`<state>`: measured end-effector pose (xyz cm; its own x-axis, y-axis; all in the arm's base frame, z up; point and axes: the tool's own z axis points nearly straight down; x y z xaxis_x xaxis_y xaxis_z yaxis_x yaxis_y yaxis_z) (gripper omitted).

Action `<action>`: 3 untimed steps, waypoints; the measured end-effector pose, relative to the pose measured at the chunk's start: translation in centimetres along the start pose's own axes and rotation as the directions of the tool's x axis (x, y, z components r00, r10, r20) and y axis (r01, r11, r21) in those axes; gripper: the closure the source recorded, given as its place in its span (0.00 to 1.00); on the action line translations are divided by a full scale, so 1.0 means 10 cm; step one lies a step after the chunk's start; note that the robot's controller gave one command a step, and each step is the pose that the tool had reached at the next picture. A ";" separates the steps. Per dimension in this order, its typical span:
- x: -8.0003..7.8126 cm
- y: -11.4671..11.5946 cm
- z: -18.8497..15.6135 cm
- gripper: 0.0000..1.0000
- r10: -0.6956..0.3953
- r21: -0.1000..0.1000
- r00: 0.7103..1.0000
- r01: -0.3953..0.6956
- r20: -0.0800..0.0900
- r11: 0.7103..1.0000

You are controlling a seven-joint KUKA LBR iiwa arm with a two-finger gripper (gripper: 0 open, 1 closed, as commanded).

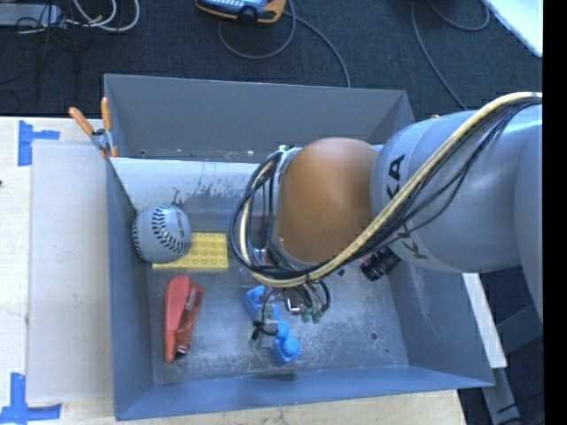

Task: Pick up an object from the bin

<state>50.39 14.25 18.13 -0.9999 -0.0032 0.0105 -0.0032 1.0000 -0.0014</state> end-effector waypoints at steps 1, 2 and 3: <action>-0.02 -0.01 -0.04 0.00 0.004 -0.001 1.000 -0.004 0.007 1.000; -0.20 -0.26 0.24 0.00 -0.009 -0.005 1.000 0.009 0.011 1.000; -0.30 -0.60 0.58 0.00 0.041 0.000 0.999 -0.041 0.003 0.999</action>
Offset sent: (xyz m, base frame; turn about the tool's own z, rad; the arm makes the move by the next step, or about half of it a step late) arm 0.0357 -0.0608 -0.0598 -0.0046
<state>53.34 8.29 12.28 -0.9993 0.0380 0.0071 0.0380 0.9993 -0.0014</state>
